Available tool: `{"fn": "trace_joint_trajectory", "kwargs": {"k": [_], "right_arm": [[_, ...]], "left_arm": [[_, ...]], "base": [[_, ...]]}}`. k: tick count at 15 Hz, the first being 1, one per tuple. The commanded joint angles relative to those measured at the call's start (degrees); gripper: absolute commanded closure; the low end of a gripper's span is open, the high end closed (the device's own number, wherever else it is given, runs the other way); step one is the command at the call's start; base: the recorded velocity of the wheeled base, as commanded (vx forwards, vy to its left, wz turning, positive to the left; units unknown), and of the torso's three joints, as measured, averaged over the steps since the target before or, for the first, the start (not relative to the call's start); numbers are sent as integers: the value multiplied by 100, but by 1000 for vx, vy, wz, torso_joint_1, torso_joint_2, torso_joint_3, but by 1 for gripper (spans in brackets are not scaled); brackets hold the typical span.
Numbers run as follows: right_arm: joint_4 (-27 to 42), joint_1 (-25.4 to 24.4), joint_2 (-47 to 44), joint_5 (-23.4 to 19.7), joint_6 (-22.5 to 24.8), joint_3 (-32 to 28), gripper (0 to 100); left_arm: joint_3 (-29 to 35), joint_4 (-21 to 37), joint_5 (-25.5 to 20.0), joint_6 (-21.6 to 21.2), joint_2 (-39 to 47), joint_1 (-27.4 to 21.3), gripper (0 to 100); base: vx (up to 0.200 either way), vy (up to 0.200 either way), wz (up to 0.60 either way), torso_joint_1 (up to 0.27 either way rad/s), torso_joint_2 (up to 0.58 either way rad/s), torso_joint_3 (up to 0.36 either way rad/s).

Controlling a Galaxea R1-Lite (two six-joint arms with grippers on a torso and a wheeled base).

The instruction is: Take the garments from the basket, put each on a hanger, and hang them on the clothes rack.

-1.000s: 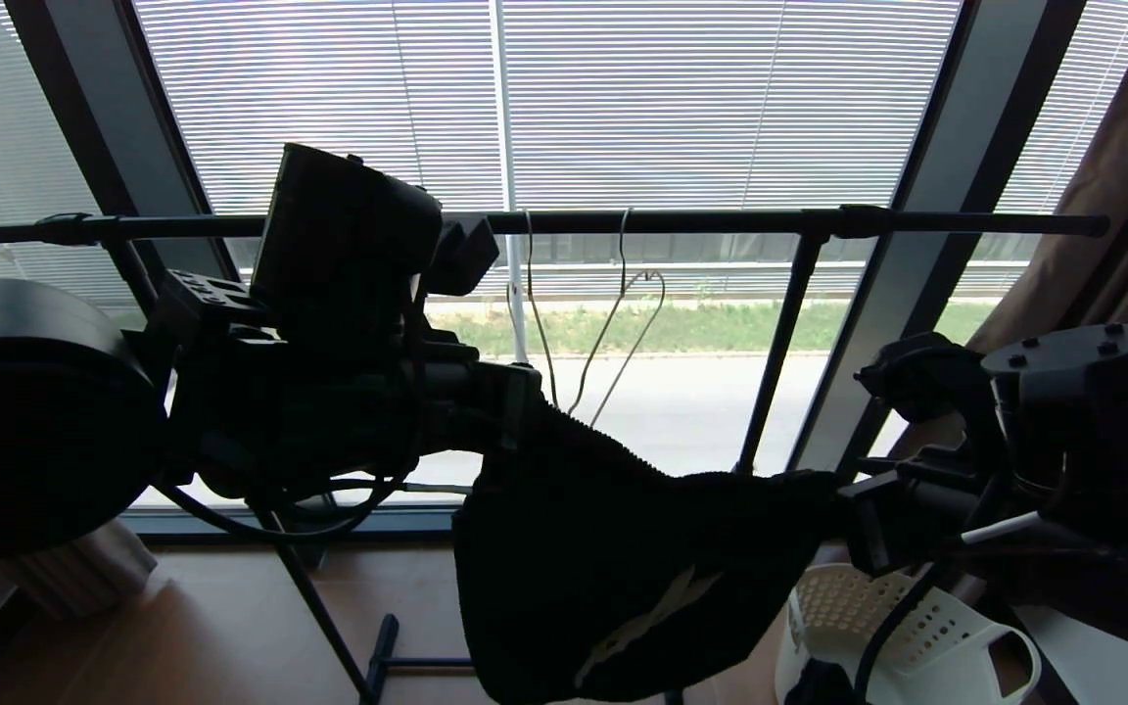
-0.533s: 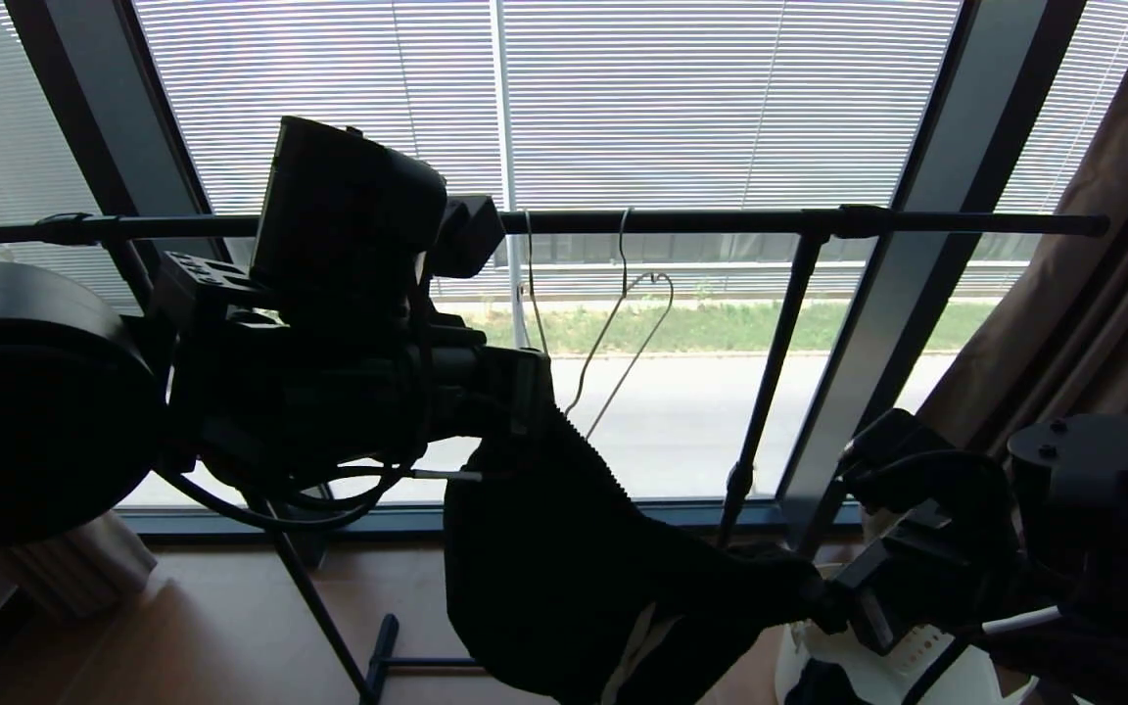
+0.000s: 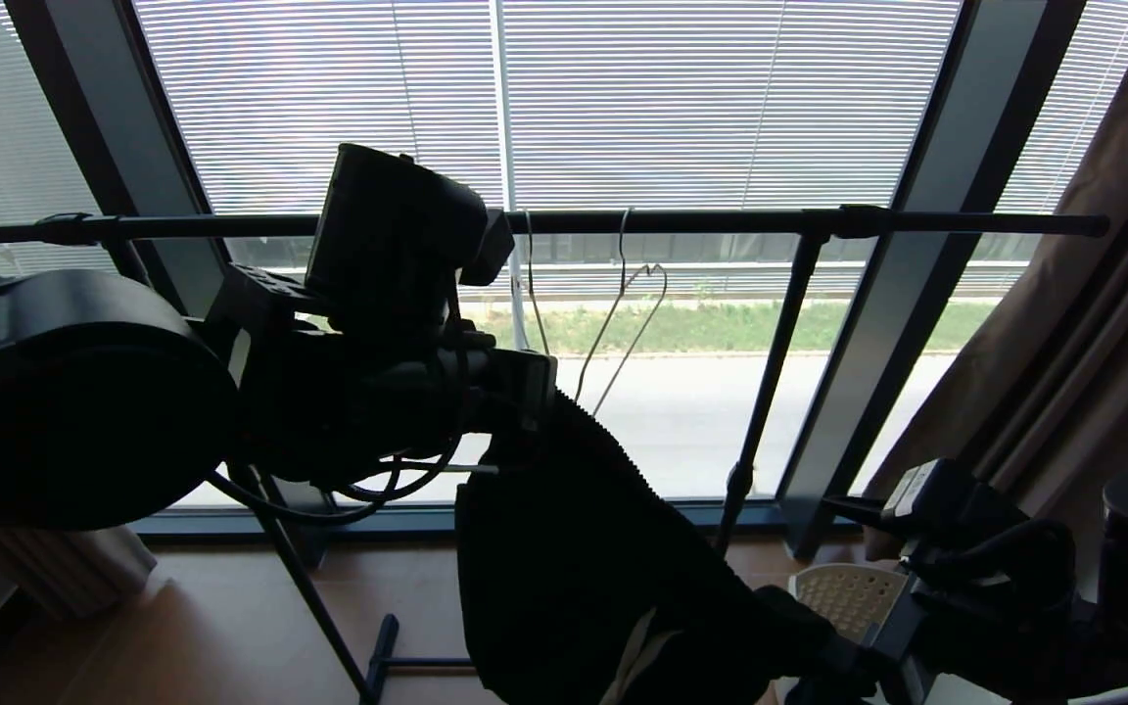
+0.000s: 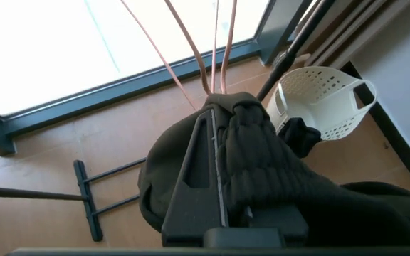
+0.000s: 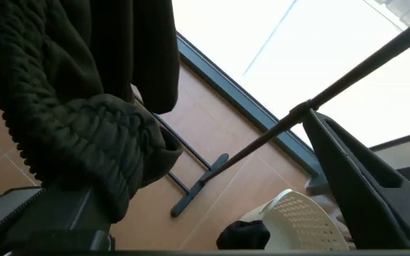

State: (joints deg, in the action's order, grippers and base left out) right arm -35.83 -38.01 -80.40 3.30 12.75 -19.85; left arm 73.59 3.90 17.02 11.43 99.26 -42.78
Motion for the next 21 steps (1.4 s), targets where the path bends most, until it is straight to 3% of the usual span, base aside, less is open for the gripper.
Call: {"fn": "trace_joint_trajectory", "kwargs": {"k": [1,5,9,18,21], "right_arm": [[14,31,358,-172,-1,25,0],[14,277,622,-497,-1,16,0],[32,575,885,-1244,-10,-10,0],[23,804,1026,-1411,-18,-19,0],[23,584,780,-1385,-10,-37,0]], "left_arm": [[67,-3,126,8,243,41,100],[129,5,267,8,366,85,100],[94,14,487,34,428,252,100],[129,5,636,52,489,252,100],[111,-12,627,52,454,68,100]], "base": [[0,0,0,0,0,0],[0,0,0,0,0,0],[0,0,0,0,0,0],[0,0,0,0,0,0],[0,0,0,0,0,0]]}}
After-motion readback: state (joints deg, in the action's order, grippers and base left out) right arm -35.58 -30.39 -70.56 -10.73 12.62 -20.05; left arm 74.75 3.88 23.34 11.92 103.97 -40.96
